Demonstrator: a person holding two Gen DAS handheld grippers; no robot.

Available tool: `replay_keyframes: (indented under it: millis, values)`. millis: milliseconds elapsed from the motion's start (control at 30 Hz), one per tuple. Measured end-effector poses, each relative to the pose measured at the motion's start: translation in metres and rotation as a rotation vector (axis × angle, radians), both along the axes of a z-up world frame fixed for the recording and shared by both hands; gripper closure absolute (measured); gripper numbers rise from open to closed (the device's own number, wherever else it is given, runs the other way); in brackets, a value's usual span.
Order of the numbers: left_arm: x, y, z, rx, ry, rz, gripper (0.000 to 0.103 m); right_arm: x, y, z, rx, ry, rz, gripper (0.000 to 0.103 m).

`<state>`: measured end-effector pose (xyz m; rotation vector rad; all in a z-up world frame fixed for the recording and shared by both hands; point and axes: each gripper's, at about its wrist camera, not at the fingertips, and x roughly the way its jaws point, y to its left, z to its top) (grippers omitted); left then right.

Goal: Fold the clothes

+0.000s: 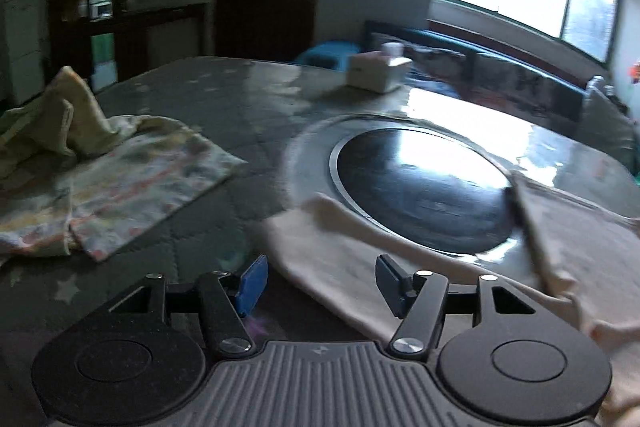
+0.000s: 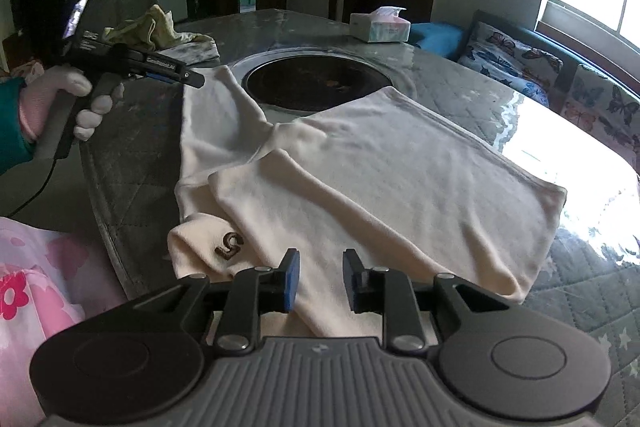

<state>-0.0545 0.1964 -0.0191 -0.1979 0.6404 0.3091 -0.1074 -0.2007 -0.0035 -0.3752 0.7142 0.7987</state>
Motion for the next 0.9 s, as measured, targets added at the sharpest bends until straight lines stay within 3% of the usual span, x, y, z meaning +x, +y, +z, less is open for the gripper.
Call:
replay_keyframes:
  millis: [233,400,467,567,800,900]
  values:
    - [0.012,0.015,-0.007,-0.022,0.006,0.076,0.043,0.000,-0.001,-0.001,0.013,0.005,-0.013,0.077]
    - [0.017,0.021,-0.010,-0.032,-0.007,0.112,0.064,0.001,-0.004,0.000,0.018,0.004,-0.033,0.075]
    - [0.018,0.024,-0.010,-0.041,-0.013,0.126,0.082,0.001,-0.006,0.000,0.022,0.001,-0.039,0.075]
    - [0.015,0.028,-0.006,-0.079,-0.022,0.127,0.092,0.000,-0.009,0.003,0.033,-0.006,-0.051,0.074]
    - [0.003,0.000,0.040,-0.156,-0.156,-0.047,0.095,0.000,-0.024,0.010,0.070,-0.024,-0.121,0.074]
    - [0.002,-0.030,0.062,-0.179,-0.205,-0.177,0.095,0.000,-0.034,0.013,0.090,-0.036,-0.156,0.074]
